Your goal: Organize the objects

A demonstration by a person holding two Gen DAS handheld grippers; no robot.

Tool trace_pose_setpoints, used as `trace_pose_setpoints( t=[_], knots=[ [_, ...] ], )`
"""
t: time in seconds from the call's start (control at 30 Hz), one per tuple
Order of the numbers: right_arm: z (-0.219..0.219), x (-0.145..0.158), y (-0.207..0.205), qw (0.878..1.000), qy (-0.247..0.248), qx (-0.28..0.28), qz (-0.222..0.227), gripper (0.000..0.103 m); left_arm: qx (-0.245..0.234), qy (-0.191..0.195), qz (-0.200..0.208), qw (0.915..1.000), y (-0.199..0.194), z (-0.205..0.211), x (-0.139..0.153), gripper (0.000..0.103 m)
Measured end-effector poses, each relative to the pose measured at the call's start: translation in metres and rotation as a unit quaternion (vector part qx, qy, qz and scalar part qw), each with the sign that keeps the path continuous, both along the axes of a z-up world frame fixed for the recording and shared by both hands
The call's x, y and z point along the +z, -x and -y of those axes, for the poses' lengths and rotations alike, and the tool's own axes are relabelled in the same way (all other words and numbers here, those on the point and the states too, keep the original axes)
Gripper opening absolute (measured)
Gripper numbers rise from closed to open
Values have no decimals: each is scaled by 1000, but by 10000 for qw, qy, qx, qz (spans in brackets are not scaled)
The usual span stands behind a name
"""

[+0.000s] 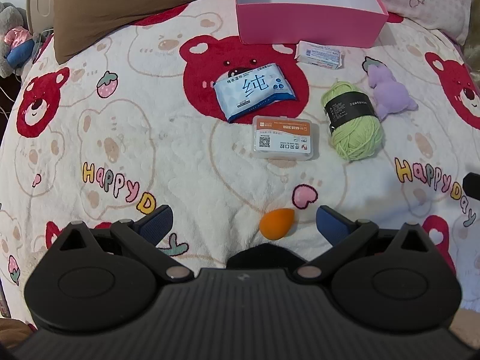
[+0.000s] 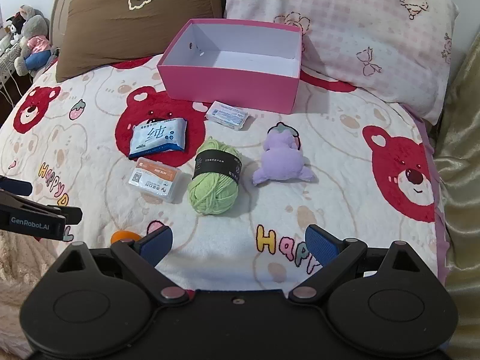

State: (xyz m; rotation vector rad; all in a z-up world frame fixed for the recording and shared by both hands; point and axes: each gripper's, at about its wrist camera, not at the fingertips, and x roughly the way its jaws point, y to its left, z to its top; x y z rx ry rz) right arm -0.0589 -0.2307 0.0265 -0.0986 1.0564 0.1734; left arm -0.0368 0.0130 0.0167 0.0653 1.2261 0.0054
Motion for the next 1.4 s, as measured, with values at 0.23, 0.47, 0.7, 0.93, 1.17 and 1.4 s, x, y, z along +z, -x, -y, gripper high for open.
trace_pose_setpoints(
  t=[0.23,0.47,0.7,0.93,1.17,1.4],
  knots=[
    [-1,0,-1,10000,-1,54,1,97,-30,40,22,10000,0,0,1,103],
    [-1,-1,-1,10000,2,72,-22,97,-39,117,2,9999,0,0,-1,103],
    [-1,-1,0,10000,1,66,-12,97,-74,128,23,9999,-1,3,-1,103],
    [-1,-1,0,10000,-2,56,-11,97,-89,123,25,9999,0,5,-1,103],
    [1,-3,-2,10000,-27,19,-17,97,-101,155,39,9998,1,7,0,103],
    [4,-4,-3,9999,-120,-43,-22,97,-72,184,68,9998,0,7,1,103]
  ],
)
